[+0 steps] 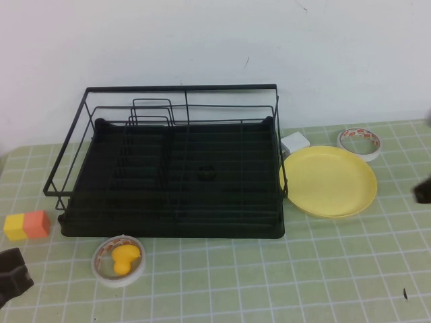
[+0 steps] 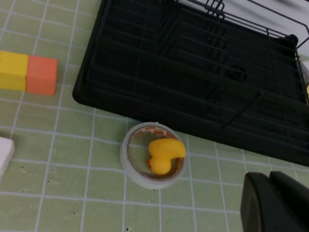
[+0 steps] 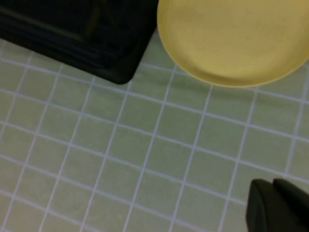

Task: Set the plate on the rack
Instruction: Pick up the plate from the table

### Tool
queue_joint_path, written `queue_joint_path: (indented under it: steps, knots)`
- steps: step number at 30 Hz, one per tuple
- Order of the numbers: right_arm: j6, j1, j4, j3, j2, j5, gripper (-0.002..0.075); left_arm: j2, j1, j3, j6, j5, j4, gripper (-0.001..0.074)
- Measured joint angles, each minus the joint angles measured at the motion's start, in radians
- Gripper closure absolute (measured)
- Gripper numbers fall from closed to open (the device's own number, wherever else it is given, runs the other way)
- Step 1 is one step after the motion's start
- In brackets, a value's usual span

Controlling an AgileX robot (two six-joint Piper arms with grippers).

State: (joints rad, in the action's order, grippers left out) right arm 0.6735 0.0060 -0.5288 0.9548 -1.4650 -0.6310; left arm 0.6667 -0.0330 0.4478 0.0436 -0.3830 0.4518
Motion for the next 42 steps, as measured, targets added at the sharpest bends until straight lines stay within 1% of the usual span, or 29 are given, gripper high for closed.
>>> queue_joint_path:
  steps: [5,7,9,12,16,20,23,26,34,42]
  knots:
    - [0.003,0.000,-0.018,0.244,-0.360,-0.061,0.0726,0.003,0.000,0.000,0.020,0.000,0.004,0.0736]
    - [-0.009,0.000,-0.018,0.341,-0.470,-0.091,0.0718,0.003,0.000,-0.001,0.030,0.000,0.004,0.0736]
    - [-0.037,0.000,-0.010,0.442,-0.565,-0.117,0.0705,0.003,0.000,-0.005,0.034,0.002,0.004,0.0736]
    - [-0.110,0.000,0.062,0.569,-0.648,-0.146,0.0677,0.003,0.000,-0.007,0.041,0.004,0.005,0.0736]
    - [-0.204,0.000,0.195,0.731,-0.732,-0.222,0.0620,0.003,0.000,-0.015,0.049,0.050,0.008,0.0736]
    - [-0.262,0.000,0.280,0.874,-0.846,-0.314,0.0504,0.003,0.000,-0.033,0.061,0.091,0.014,0.0736]
    - [-0.289,0.000,0.298,0.936,-0.910,-0.330,0.0444,0.003,0.000,-0.037,0.061,0.098,0.015,0.0736]
    - [-0.302,0.000,0.302,0.975,-0.939,-0.309,0.0424,0.005,0.000,-0.037,0.061,0.102,0.015,0.0736]
    - [-0.310,0.000,0.304,1.016,-0.965,-0.217,0.0415,0.005,0.000,-0.037,0.063,0.106,0.015,0.0736]
    - [-0.310,0.000,0.294,1.016,-1.020,-0.197,0.0414,0.005,0.000,-0.037,0.065,0.106,0.015,0.0736]
